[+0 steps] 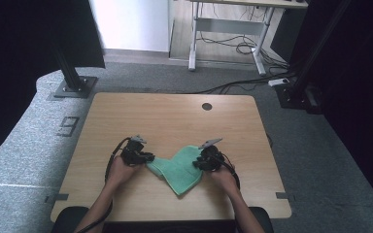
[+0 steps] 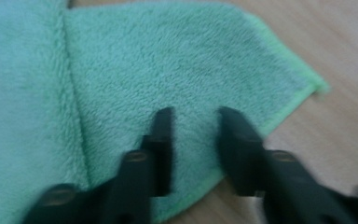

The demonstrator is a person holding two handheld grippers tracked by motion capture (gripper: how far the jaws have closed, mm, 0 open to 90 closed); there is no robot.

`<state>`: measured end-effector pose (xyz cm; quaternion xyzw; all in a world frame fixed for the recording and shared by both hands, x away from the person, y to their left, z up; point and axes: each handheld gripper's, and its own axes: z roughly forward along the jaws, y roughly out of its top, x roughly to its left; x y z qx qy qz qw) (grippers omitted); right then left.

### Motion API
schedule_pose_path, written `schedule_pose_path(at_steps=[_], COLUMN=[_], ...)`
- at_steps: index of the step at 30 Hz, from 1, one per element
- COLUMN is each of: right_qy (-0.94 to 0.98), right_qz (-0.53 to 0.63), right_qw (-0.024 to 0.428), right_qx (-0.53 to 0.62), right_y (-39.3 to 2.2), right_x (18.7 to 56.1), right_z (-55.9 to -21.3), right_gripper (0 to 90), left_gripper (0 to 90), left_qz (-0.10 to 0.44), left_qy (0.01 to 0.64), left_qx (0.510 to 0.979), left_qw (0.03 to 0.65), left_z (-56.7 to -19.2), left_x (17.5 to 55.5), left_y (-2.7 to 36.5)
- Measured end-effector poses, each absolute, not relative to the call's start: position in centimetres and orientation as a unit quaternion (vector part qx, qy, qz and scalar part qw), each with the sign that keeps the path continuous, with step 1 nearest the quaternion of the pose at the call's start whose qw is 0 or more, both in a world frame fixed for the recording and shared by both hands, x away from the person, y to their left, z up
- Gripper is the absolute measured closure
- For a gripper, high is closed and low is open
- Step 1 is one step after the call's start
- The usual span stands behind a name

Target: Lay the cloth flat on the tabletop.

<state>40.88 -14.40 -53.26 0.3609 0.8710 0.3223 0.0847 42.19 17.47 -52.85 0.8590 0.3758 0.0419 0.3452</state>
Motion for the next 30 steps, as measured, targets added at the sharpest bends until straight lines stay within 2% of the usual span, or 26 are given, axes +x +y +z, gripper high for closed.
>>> schedule_pose_path(at_steps=[1, 4, 5, 6, 7, 8, 9, 10, 11, 12, 13, 14, 15, 16, 20, 21, 22, 23, 25, 26, 30], right_qy=[0.871, 0.878, 0.865, 0.856, 0.847, 0.847, 0.840, 0.834, 0.831, 0.831, 0.836, 0.836, 0.831, 0.821, 0.833, 0.832, 0.832, 0.835, 0.839, 0.847, 0.858], right_qz=[0.320, 0.307, 0.333, 0.352, 0.369, 0.369, 0.381, 0.390, 0.392, 0.378, 0.337, 0.337, 0.338, 0.352, 0.337, 0.339, 0.339, 0.346, 0.346, 0.349, 0.357], right_qw=[0.073, 0.083, 0.102, 0.117, 0.133, 0.133, 0.148, 0.159, 0.169, 0.182, 0.192, 0.192, 0.191, 0.176, 0.160, 0.148, 0.148, 0.130, 0.125, 0.110, 0.091], right_qx=[0.365, 0.358, 0.362, 0.361, 0.360, 0.360, 0.357, 0.355, 0.357, 0.366, 0.389, 0.389, 0.399, 0.413, 0.409, 0.413, 0.413, 0.408, 0.401, 0.386, 0.358], right_y=[-14.2, -13.8, -14.0, -14.3, -14.7, -14.7, -15.0, -15.4, -15.8, -16.1, -16.8, -16.8, -17.2, -17.8, -17.7, -17.6, -17.6, -17.4, -17.2, -16.6, -15.3], right_x=[40.9, 41.2, 41.4, 41.5, 41.5, 41.5, 41.5, 41.5, 41.7, 42.0, 42.9, 42.9, 42.9, 42.7, 42.3, 42.2, 42.2, 42.0, 41.8, 41.3, 40.6], right_z=[-53.2, -52.6, -50.4, -48.9, -47.1, -47.1, -45.5, -44.2, -43.5, -43.4, -44.6, -44.6, -45.4, -46.9, -48.5, -49.1, -49.1, -49.4, -49.6, -50.1, -50.8], right_gripper=[87.5, 88.6, 88.8, 88.8, 88.7, 88.7, 88.2, 86.3, 74.0, 52.2, 41.3, 41.3, 36.0, 33.8, 33.2, 39.1, 39.1, 47.2, 50.3, 56.9, 63.4], left_gripper=[84.1, 84.4, 84.4, 84.2, 83.4, 81.1, 81.1, 74.0, 62.7, 50.8, 30.6, 24.7, 24.7, 23.9, 24.0, 23.7, 23.6, 23.7, 23.6, 22.9, 22.5], left_qz=[0.052, 0.070, 0.092, 0.092, 0.121, 0.121, 0.125, 0.119, 0.116, 0.128, 0.153, 0.153, 0.158, 0.135, 0.130, 0.128, 0.128, 0.129, 0.130, 0.130, 0.127], left_qy=[0.374, 0.376, 0.372, 0.372, 0.364, 0.364, 0.357, 0.358, 0.364, 0.365, 0.372, 0.372, 0.381, 0.400, 0.405, 0.399, 0.399, 0.395, 0.388, 0.386, 0.374], left_qx=[0.857, 0.842, 0.818, 0.818, 0.799, 0.799, 0.794, 0.796, 0.806, 0.816, 0.828, 0.828, 0.830, 0.820, 0.823, 0.827, 0.827, 0.829, 0.834, 0.838, 0.849], left_qw=[0.351, 0.380, 0.430, 0.430, 0.463, 0.463, 0.476, 0.473, 0.453, 0.430, 0.391, 0.391, 0.375, 0.387, 0.377, 0.374, 0.374, 0.374, 0.370, 0.364, 0.351], left_z=[-52.2, -50.2, -46.2, -46.2, -42.7, -42.7, -41.5, -40.9, -41.0, -41.8, -44.3, -44.3, -45.4, -47.1, -48.3, -48.9, -48.9, -49.2, -49.9, -50.4, -51.9], left_x=[42.1, 42.0, 41.2, 41.2, 39.7, 39.7, 38.8, 38.1, 37.6, 37.1, 36.6, 36.6, 36.7, 37.4, 38.9, 39.9, 39.9, 40.3, 40.9, 41.1, 41.4], left_y=[17.7, 18.5, 20.0, 20.0, 21.4, 21.4, 21.9, 22.2, 22.3, 22.2, 22.2, 22.2, 22.5, 23.2, 22.6, 21.6, 21.6, 21.0, 19.7, 19.1, 17.2])
